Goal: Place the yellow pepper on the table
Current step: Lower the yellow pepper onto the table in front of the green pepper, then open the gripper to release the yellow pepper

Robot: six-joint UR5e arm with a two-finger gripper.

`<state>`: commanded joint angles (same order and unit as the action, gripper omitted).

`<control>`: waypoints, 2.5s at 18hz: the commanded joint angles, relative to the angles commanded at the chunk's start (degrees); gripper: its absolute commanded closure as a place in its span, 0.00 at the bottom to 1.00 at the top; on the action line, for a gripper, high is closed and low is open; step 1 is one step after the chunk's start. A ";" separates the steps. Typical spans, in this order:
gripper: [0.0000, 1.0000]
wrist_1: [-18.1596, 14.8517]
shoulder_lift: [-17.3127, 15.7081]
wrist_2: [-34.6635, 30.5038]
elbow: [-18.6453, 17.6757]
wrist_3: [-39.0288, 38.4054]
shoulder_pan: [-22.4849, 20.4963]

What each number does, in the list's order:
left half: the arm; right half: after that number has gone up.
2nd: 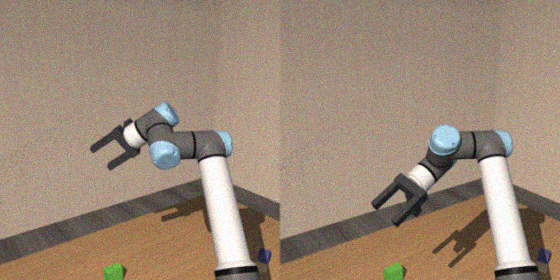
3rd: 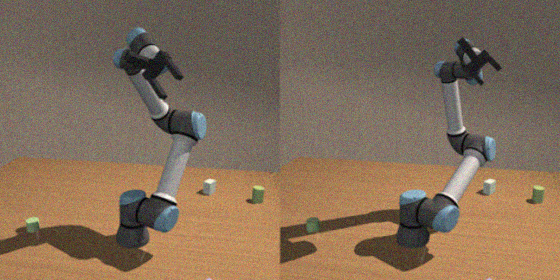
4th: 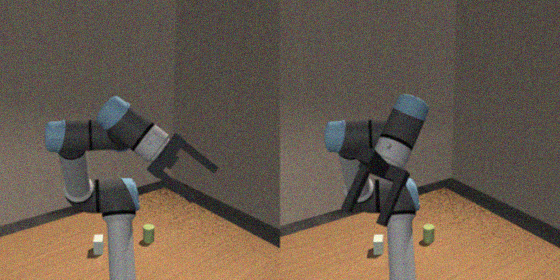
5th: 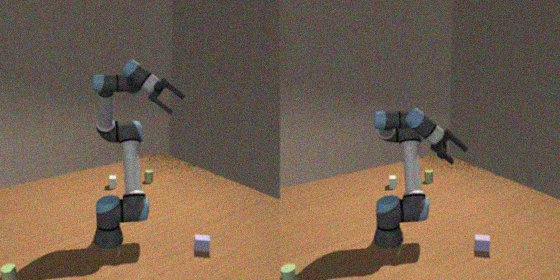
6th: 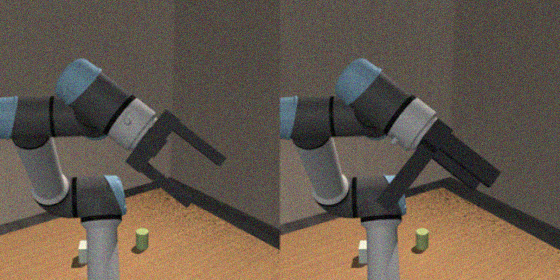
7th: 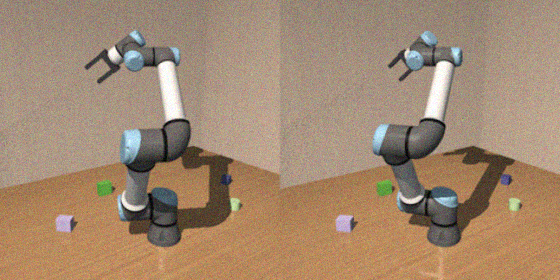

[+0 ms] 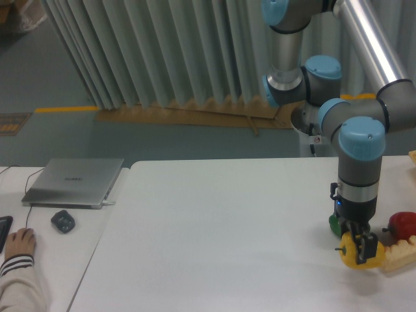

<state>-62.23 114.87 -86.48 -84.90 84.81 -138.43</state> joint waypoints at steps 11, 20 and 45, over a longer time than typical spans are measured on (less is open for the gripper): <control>0.43 -0.62 -0.87 -0.35 -2.72 -0.70 0.26; 0.37 -1.67 -1.23 -0.35 -3.34 -1.05 0.44; 0.00 -8.17 -8.25 -6.59 -3.87 3.16 -2.28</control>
<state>-70.40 106.62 -93.08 -88.77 87.97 -140.71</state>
